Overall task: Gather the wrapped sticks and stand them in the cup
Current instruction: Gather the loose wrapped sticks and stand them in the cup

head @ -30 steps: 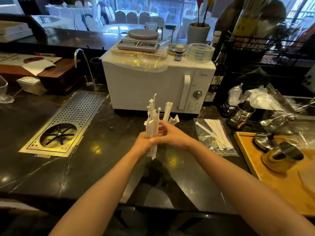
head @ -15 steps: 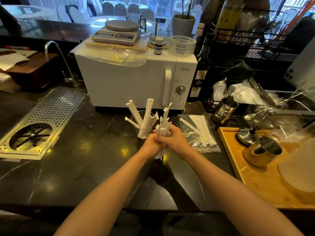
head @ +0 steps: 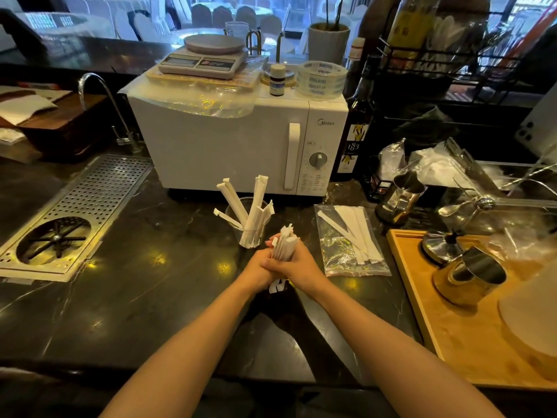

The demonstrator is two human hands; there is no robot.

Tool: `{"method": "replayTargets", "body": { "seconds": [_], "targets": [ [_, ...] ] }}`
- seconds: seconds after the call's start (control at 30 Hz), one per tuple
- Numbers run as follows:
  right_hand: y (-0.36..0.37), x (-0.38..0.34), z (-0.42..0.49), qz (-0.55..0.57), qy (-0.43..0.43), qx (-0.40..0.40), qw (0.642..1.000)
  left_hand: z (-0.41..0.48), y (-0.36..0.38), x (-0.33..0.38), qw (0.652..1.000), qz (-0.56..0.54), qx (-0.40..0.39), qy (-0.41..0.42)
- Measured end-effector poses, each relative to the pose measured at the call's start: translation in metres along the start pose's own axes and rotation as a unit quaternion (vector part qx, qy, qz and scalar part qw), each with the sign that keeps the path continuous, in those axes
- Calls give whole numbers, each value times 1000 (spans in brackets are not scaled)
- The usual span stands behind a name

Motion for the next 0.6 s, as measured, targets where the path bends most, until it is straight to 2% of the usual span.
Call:
{"method": "replayTargets", "body": {
  "seconds": [0.1, 0.27, 0.47, 0.6],
  "targets": [
    [0, 0, 2, -2, 1, -6, 1000, -7, -3, 11, 999, -4, -32, 8],
    [-2, -8, 4, -4, -5, -4, 1000, -9, -9, 24, 1000, 15, -21, -13],
    [-9, -28, 5, -39, -43, -12, 998, -14, -19, 50, 998, 34, -58, -17],
    [-22, -62, 8, -40, -84, -30, 995, -15, -32, 77, 997, 43, -55, -24]
  ]
}}
Point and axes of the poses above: each hand's wrist, its own z-axis towards the middle knuckle, its own y-axis out of the palm, x = y × z, the point moved 2 cm from there along z, towards the middle knuckle, and after that the axes turned 5 degrees about -z, right-handed, at the moved point
